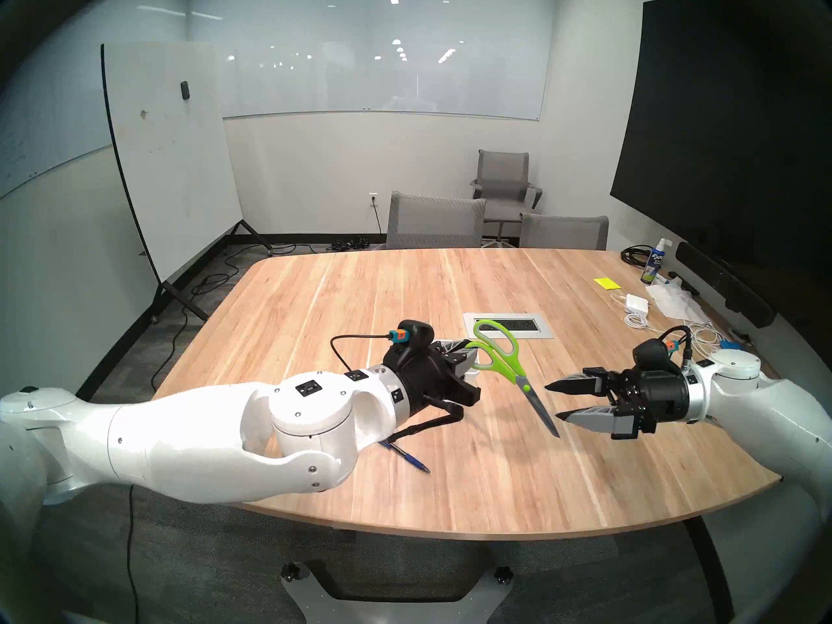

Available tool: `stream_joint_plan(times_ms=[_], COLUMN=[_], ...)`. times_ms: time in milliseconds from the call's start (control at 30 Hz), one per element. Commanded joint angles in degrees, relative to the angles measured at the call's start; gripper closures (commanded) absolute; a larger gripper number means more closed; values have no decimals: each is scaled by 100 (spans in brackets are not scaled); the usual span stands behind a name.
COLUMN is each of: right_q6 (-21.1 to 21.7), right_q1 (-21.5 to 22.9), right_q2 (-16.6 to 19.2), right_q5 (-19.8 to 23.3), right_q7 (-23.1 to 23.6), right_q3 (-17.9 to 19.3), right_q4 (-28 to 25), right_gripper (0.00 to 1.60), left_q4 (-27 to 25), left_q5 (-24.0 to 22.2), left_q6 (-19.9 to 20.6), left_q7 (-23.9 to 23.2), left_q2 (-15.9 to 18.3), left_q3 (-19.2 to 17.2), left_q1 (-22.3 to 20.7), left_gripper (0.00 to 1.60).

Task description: Place the pen, the marker, and the scissors into the pen holder

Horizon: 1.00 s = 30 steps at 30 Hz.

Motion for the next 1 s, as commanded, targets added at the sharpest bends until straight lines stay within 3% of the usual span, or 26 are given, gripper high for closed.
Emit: stream_joint_plan(times_ms=[0, 300, 567, 633, 967], right_q6=[14, 163, 193, 190, 128], right_q1=[131, 189, 104, 59, -135], right_q2=[-59, -138, -134, -131, -51], right_q5=[-168, -489, -819, -978, -1211], right_q7=[-259, -688, -1464, -1839, -2577], right_q3=[33, 19, 38, 25, 35], right_q4=[96, 129, -152, -293, -645], right_gripper=[0, 0, 0, 0, 0], left_q4=[-317, -309, -379, -398, -442], left_q5=[-84, -297, -506, -577, -801], left_q6=[189, 482, 834, 966, 1373], left_q7=[48, 2, -30, -54, -88], left_q2=[278, 438, 652, 703, 774], left_q3=[-181, -302, -468, -531, -675], left_q1=[-231, -402, -616, -695, -889], left_gripper=[160, 160, 160, 160, 160])
